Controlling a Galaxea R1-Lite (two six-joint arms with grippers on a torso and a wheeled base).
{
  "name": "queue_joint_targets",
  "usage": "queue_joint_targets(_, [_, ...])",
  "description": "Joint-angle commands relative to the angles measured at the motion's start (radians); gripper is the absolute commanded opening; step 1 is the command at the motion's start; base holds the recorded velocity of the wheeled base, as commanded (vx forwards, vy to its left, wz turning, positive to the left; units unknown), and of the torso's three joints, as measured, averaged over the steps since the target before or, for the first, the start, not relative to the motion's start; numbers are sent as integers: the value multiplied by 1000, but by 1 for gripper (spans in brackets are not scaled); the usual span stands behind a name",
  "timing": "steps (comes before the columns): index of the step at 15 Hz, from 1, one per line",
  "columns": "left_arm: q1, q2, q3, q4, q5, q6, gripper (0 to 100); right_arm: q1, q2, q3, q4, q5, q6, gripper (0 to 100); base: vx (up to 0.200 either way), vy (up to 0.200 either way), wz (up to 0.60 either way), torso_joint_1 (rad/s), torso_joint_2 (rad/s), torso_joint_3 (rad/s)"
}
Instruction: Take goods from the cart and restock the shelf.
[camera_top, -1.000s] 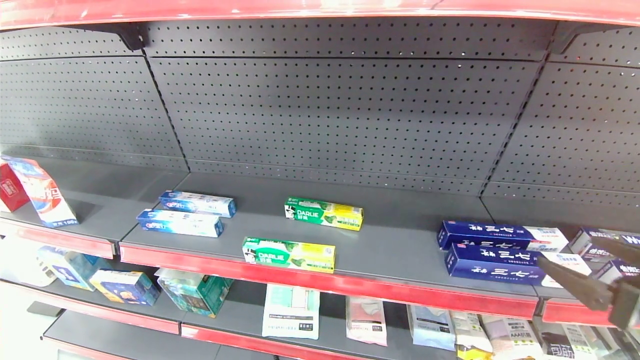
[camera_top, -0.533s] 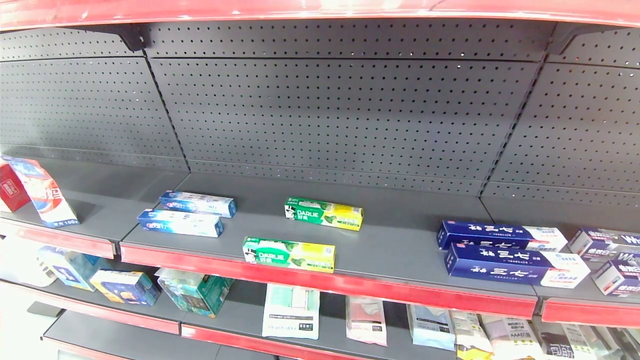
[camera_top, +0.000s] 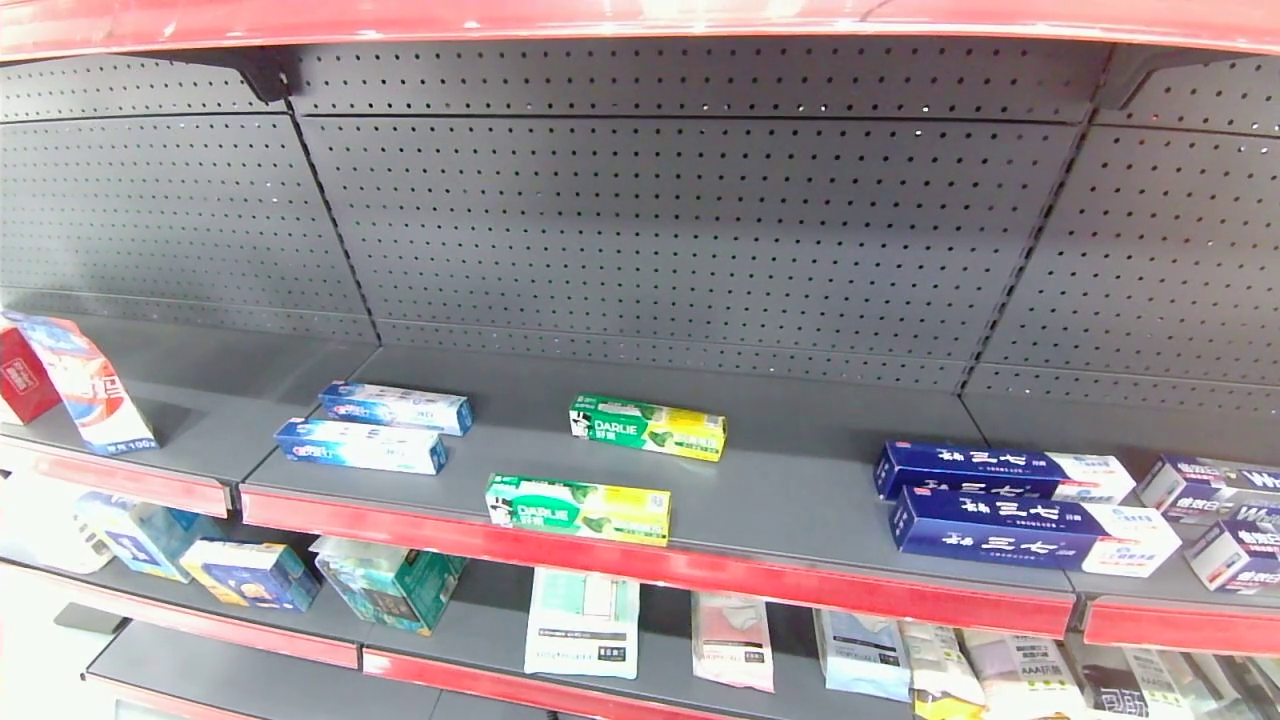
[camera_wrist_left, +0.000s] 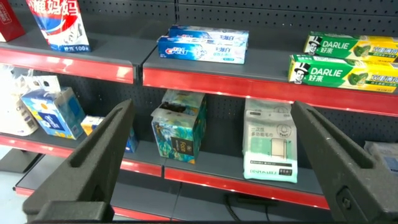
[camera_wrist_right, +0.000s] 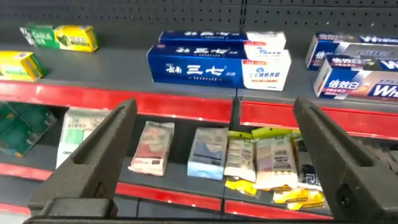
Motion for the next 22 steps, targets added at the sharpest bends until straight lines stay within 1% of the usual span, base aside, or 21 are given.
queue_joint_targets(1, [2,1,0,0,-3,9,100,0,-12,0,0,4,-8,100,0,0,0,0,0,0])
queue_joint_targets(2, [0,1,0,0,-4,9,100,0,-12,0,0,2,-7,100,0,0,0,0,0,0])
queue_joint_targets(11, [0,1,0,0,-4,10,100,0,-12,0,0,5,-5,100,0,0,-600,2,2,4])
queue_joint_targets(19, [0,1,0,-3,2,12,100,0,-12,0,0,5,-7,100,0,0,0,0,0,0])
queue_joint_targets(20, [0,14,-37,-3,8,7,100,0,-12,0,0,5,-7,100,0,0,0,0,0,0])
queue_joint_targets(21, [-15,244,-291,25,25,-83,100,0,-12,0,0,5,-7,100,0,0,0,0,0,0])
queue_joint_targets(22, [-9,399,-410,39,49,-151,100,0,-12,0,0,5,-7,100,0,0,0,0,0,0])
